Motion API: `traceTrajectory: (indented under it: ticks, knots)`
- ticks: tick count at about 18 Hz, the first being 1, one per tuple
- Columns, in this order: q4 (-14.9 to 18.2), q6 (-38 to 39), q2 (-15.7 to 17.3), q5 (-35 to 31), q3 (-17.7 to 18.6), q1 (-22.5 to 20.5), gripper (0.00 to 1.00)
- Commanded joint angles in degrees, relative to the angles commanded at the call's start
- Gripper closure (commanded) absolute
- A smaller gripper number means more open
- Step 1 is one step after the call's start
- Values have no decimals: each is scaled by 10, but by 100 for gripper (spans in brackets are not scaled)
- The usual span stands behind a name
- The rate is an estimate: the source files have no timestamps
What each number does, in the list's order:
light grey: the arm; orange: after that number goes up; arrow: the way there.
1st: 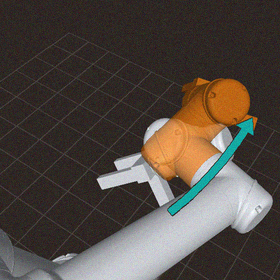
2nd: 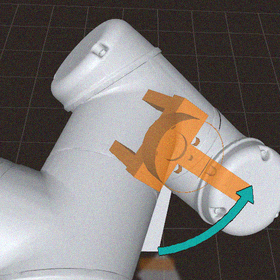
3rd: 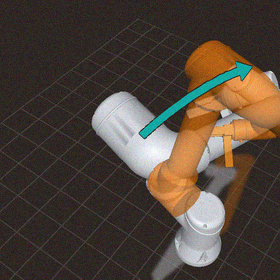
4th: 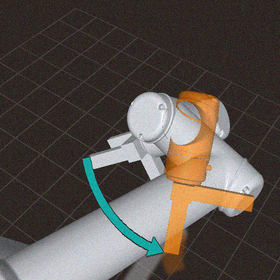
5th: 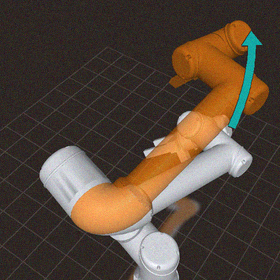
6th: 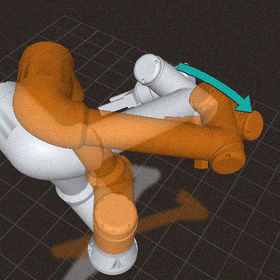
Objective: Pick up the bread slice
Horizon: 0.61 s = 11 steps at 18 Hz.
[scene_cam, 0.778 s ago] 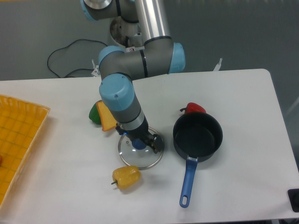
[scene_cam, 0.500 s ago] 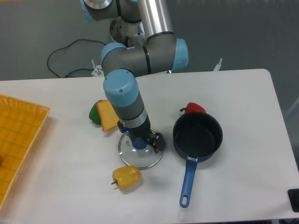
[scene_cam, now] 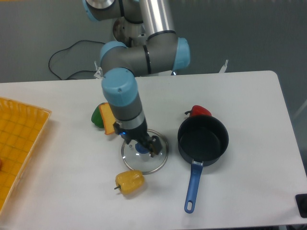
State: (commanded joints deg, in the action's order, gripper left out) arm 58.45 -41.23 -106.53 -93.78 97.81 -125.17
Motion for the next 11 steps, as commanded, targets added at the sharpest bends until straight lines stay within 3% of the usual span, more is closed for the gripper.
traceTrajectory:
  ticks: [7,11]
  knots:
    - [12,15,24,-22,52,97,0]
    - [89,-48,32,-37,59,118,0]
